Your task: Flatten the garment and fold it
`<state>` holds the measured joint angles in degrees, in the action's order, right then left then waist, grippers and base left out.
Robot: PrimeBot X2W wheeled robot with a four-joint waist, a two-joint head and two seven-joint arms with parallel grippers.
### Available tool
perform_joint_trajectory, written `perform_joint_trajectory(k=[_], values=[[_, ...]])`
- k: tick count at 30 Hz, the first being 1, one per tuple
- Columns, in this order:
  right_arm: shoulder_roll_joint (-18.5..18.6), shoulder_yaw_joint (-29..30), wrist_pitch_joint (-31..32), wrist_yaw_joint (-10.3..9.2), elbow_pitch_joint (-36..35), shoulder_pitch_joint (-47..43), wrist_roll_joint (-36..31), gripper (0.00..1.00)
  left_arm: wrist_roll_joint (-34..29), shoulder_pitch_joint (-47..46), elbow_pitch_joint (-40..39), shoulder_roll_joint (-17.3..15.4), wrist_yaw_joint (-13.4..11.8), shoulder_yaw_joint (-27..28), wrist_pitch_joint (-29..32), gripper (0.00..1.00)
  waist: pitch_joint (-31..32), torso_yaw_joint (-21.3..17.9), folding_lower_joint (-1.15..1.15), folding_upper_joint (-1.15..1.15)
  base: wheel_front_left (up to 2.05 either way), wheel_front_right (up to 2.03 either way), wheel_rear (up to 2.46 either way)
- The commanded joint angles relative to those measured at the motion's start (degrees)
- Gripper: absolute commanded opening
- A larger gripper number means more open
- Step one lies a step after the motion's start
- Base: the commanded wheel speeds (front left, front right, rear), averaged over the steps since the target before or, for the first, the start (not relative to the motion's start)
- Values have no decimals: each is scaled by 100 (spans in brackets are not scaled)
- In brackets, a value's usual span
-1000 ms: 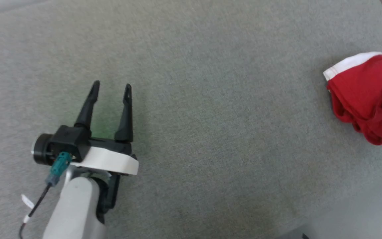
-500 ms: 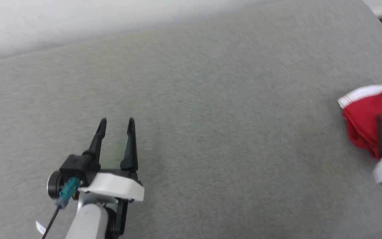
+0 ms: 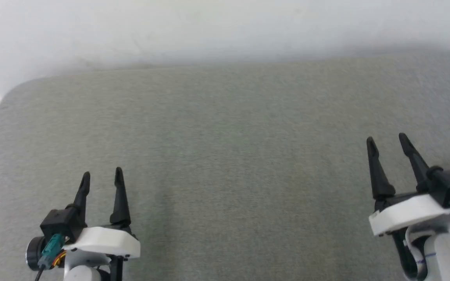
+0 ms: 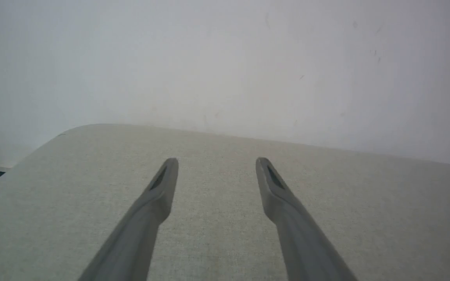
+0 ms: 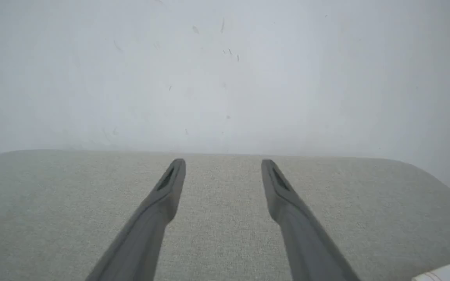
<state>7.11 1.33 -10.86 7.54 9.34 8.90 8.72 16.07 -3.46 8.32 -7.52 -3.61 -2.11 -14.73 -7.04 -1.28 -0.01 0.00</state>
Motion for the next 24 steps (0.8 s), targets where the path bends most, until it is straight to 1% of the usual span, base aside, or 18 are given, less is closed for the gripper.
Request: perform_joint_trajectory(k=[1,5,8,14,24], values=[[-78,13,30,-5,-178,-164,-61,100,-31,76,20,-42,-7,54,-26,100,307,374,1,0,0,0,0],[-271,2,126,-5,-699,-601,-166,100,-124,235,117,-101,64,26,-27,100,355,371,1,0,0,0,0],[-361,67,204,-5,-931,-968,-239,100,-256,354,208,-155,59,-37,-27,100,445,335,1,0,0,0,0],[-418,61,325,-5,-1068,-1443,-329,100,-433,559,351,-134,45,-201,-27,100,616,298,1,0,0,0,0],[-422,-42,222,-5,-1081,-1736,-337,100,-578,446,339,-168,98,-273,-27,100,742,310,1,0,0,0,0]])
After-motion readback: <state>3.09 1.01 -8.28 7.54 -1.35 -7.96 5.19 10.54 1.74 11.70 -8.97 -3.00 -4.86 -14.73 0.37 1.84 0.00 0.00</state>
